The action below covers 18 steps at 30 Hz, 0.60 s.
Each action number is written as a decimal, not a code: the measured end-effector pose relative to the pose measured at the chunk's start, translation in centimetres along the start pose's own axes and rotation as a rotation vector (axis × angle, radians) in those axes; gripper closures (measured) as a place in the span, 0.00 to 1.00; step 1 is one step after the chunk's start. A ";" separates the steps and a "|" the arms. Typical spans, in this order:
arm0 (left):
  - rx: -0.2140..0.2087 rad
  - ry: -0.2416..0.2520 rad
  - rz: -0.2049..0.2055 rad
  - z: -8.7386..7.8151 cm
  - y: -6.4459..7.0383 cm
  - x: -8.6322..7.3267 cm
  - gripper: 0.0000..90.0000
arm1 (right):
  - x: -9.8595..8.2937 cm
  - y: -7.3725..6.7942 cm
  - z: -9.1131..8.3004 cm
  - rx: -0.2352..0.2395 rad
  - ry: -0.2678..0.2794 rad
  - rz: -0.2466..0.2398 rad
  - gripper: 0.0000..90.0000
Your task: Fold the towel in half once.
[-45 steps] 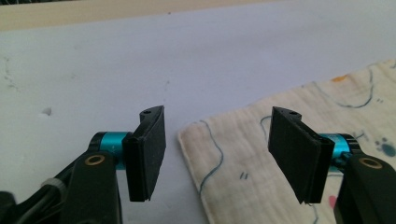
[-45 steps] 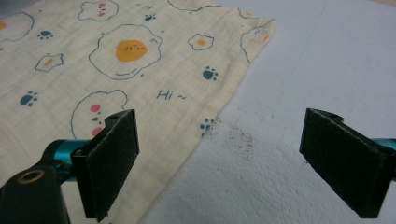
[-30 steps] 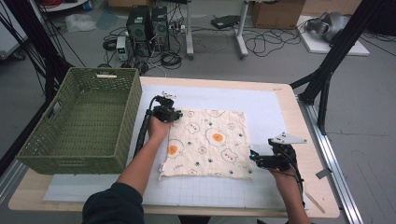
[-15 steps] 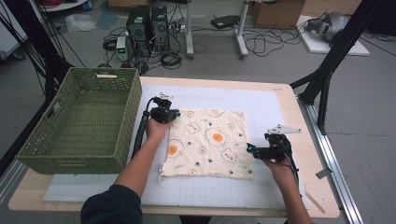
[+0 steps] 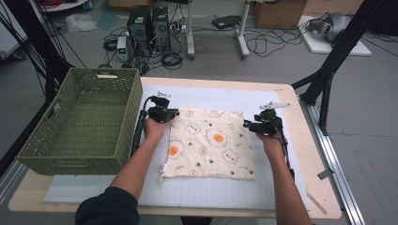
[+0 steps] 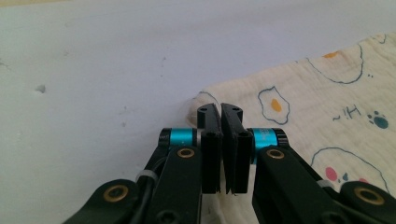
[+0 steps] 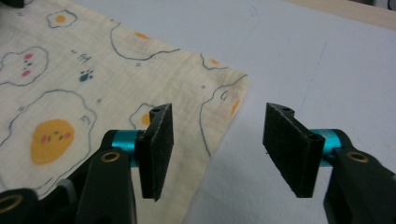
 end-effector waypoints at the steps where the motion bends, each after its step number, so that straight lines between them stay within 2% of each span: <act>1: 0.001 -0.001 0.002 0.0 0.0 0.0 0.96 | 0.1 0.1 0.4 -0.007 -0.012 0.004 0.51; 6: -0.010 -0.012 0.004 0.0 -0.1 -0.2 0.95 | 0.2 0.5 2.5 -0.030 -0.054 0.016 0.58; 9: -0.012 -0.007 -0.008 -0.2 -0.2 -0.2 0.95 | 0.1 0.5 3.9 -0.054 -0.091 0.026 0.57; 15: -0.013 -0.008 -0.012 -0.4 -0.5 -0.3 0.95 | 0.9 0.3 6.2 -0.090 -0.088 0.040 0.58; 18: -0.016 -0.011 -0.014 -0.4 -0.6 -0.4 0.96 | 1.3 0.2 6.6 -0.098 -0.083 0.037 0.71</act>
Point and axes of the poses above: each handheld gripper's, and its own axes: z roughly forward along the jaws, x roughly out of its top, y roughly to its right, the point moved 8 cm from there along z, roughly forward along the jaws, and after that the axes turned 15 degrees about z, right-handed, at the moved point
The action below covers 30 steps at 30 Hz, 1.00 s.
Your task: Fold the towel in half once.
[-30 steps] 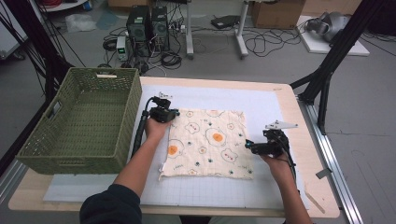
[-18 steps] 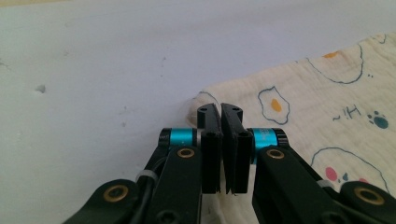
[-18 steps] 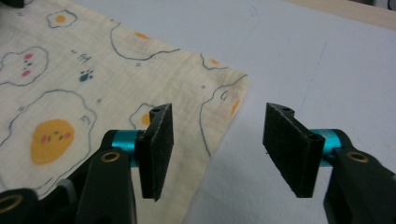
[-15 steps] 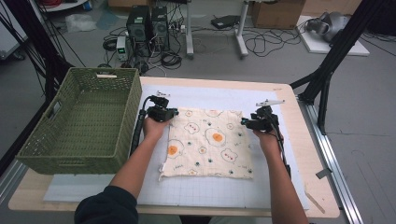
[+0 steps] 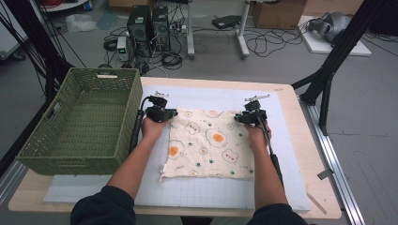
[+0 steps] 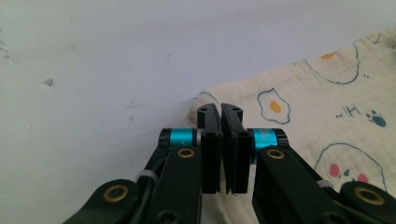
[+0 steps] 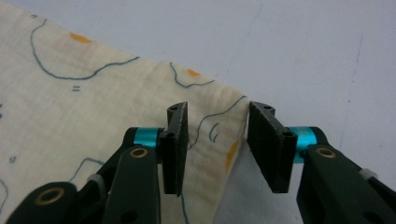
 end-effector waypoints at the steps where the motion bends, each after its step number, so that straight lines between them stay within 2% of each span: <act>1: -0.003 -0.006 0.003 0.0 0.0 -0.1 0.95 | 0.0 -0.2 0.1 0.003 -0.001 -0.007 0.79; 4: -0.003 -0.010 0.005 0.0 0.0 -0.2 0.96 | 0.0 -0.8 0.2 0.006 -0.007 -0.038 0.95; 5: 0.000 -0.005 0.003 -0.1 -0.1 -0.1 0.96 | 0.1 -0.8 0.2 -0.003 -0.007 -0.054 0.96; 8: 0.023 0.038 -0.005 -0.6 -0.3 0.6 0.96 | 0.2 -0.7 0.0 -0.029 0.012 -0.055 0.96; 10: 0.049 0.059 0.012 -1.0 -0.4 1.2 0.96 | 0.7 -0.6 -0.4 -0.021 0.049 -0.036 0.96; 13: 0.074 0.107 0.005 -1.6 -0.7 2.0 0.96 | 1.9 -0.6 -1.5 -0.011 0.135 -0.033 0.97; 15: 0.062 0.135 0.000 -1.9 -0.7 2.2 0.96 | 2.3 -0.6 -2.1 0.010 0.161 -0.010 0.97; 18: 0.047 0.144 0.006 -2.3 -0.4 2.4 0.96 | 2.3 -0.6 -2.8 0.032 0.172 -0.011 0.97; 26: 0.032 0.159 0.025 -3.6 0.4 3.0 0.96 | 2.0 -1.3 -4.2 0.069 0.187 -0.050 0.97; 27: 0.034 0.173 0.022 -3.9 0.5 3.0 0.96 | 1.9 -1.4 -4.5 0.077 0.189 -0.053 0.97; 30: 0.025 0.169 0.036 -4.4 1.3 2.2 0.96 | 1.6 -1.5 -5.2 0.103 0.195 -0.037 0.97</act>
Point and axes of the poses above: each handheld gripper's, and its own axes: z roughly forward along the jaws, x roughly out of its top, y roughly to its right, the point moved 8 cm from there along z, roughly forward along the jaws, and after that the axes turned 15 degrees about z, right-handed, at the moved point
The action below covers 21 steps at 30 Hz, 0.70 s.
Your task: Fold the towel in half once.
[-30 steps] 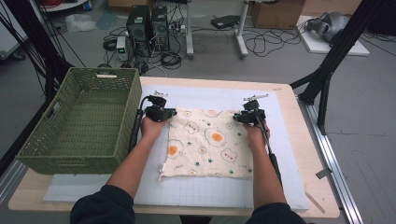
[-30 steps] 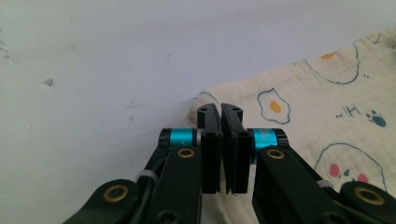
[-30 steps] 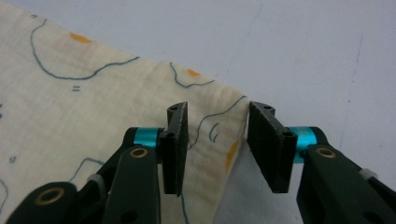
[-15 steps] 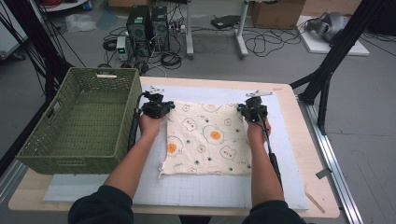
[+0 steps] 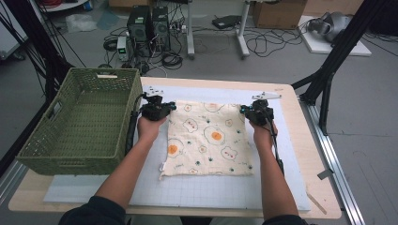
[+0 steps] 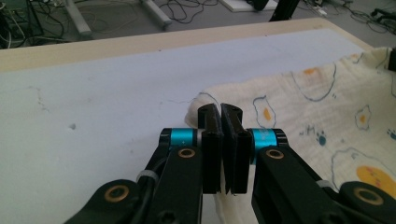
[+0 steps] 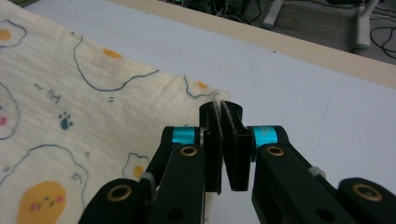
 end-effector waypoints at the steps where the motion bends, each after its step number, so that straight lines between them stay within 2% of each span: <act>1: -0.011 -0.008 0.003 -0.2 0.3 -0.2 0.96 | -0.1 0.0 -0.3 0.007 0.001 0.007 0.97; 7: -0.024 0.019 0.043 -1.8 1.8 -0.4 0.96 | -0.9 -0.2 -2.2 0.025 0.008 0.015 0.97; 10: -0.028 0.039 0.051 -2.9 2.2 -0.3 0.96 | -1.5 -0.6 -3.3 0.037 0.016 0.006 0.97; 12: -0.047 0.049 0.055 -3.6 2.8 -0.4 0.96 | -2.2 -0.8 -4.0 0.043 0.015 0.001 0.97; 15: -0.062 0.069 0.064 -4.6 3.8 -0.8 0.96 | -3.2 -0.9 -5.1 0.053 0.007 0.019 0.97; 17: -0.071 0.075 0.068 -5.2 4.4 -1.3 0.96 | -3.6 -1.0 -5.7 0.055 0.031 0.010 0.97; 18: -0.077 0.066 0.077 -5.4 4.6 -1.5 0.96 | -4.0 -1.0 -6.2 0.059 0.028 0.008 0.97; 21: -0.090 0.081 0.088 -6.1 5.5 -2.0 0.96 | -4.9 -1.1 -6.9 0.060 0.016 0.004 0.97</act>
Point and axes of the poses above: each handheld gripper's, and its own axes: z roughly forward along the jaws, x roughly out of its top, y roughly to its right, the point moved 8 cm from there along z, roughly forward along the jaws, and after that the axes turned 15 degrees about z, right-handed, at the moved point
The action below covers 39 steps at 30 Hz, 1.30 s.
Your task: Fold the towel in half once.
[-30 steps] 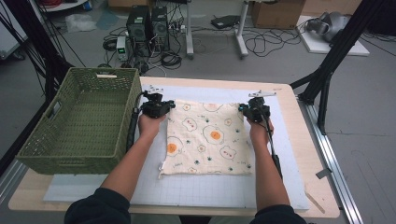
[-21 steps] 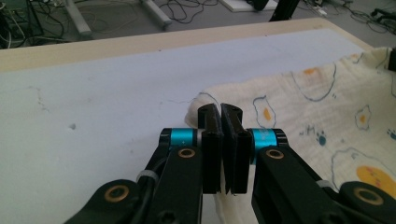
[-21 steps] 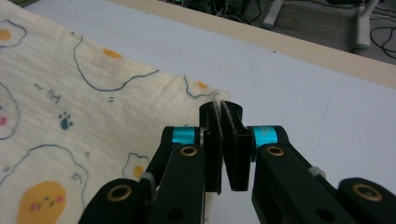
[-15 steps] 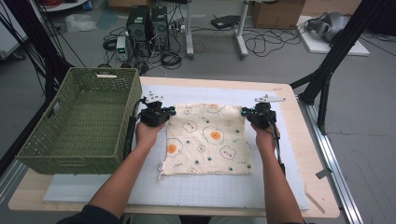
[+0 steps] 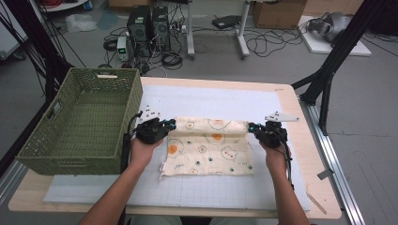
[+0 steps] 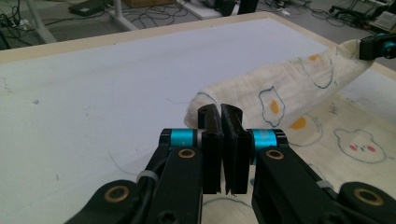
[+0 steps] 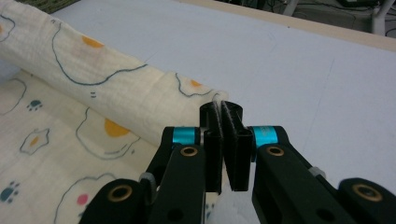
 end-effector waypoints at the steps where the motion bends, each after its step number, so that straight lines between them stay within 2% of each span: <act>1: -0.007 0.001 0.004 -0.2 0.3 -0.2 0.96 | -0.3 -0.1 -0.3 0.002 0.000 -0.001 0.97; 7: -0.050 0.000 0.013 -1.4 1.8 -1.3 0.96 | -2.0 -0.9 -1.7 0.012 -0.019 -0.026 0.97; 11: -0.061 -0.008 0.025 -2.1 2.3 -2.2 0.96 | -3.0 -1.3 -2.4 0.013 -0.031 -0.049 0.97; 20: -0.080 -0.022 0.000 -2.9 3.4 -4.5 0.96 | -5.0 -2.0 -3.3 0.025 -0.068 -0.082 0.97; 32: -0.118 -0.058 0.005 -3.7 4.8 -6.1 0.96 | -6.9 -2.6 -4.4 0.041 -0.108 -0.099 0.97; 39: -0.139 -0.088 -0.007 -4.0 5.1 -6.9 0.94 | -7.7 -2.7 -4.8 0.071 -0.138 -0.082 0.97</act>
Point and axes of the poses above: each handheld gripper's, and its own axes: z roughly forward along the jaws, x roughly out of its top, y roughly to its right, the point moved 8 cm from there along z, roughly forward along the jaws, and after that the axes turned 15 degrees about z, right-handed, at the moved point
